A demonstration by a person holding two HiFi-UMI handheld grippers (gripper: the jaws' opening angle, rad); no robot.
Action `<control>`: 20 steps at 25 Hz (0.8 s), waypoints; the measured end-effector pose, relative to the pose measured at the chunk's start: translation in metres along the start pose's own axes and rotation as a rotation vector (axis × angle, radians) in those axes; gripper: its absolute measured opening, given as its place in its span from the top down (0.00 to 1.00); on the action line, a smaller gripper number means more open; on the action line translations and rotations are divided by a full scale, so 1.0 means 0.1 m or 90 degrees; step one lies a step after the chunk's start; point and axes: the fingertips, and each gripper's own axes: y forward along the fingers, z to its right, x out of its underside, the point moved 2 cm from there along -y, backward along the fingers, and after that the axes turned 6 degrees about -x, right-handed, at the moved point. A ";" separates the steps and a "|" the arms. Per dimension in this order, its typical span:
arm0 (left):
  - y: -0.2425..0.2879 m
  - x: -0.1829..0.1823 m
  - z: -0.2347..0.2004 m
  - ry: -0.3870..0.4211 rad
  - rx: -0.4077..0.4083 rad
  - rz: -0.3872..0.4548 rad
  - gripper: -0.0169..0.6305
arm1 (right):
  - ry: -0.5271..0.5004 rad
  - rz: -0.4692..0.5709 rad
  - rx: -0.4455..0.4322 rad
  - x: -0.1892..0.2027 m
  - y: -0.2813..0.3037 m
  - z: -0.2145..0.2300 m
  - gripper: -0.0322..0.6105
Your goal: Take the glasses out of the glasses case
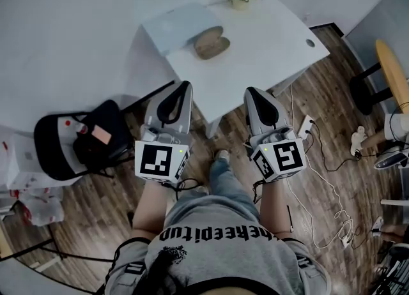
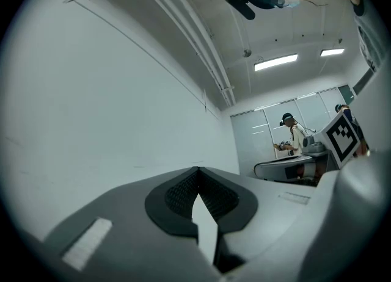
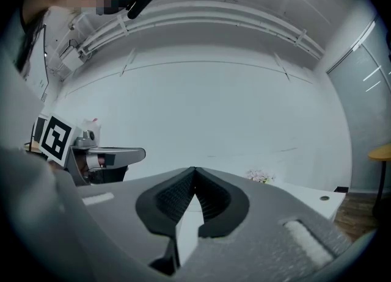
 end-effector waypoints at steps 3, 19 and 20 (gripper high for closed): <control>0.30 0.01 -0.05 -0.001 -0.006 0.005 0.94 | 0.000 0.003 -0.011 -0.02 0.22 0.23 0.95; 1.52 0.13 -0.07 0.008 -0.045 0.001 0.94 | -0.001 0.007 -0.081 -0.07 1.01 1.27 0.95; 1.56 0.13 -0.06 0.008 -0.048 0.001 0.94 | -0.002 0.006 -0.086 -0.06 1.04 1.30 0.95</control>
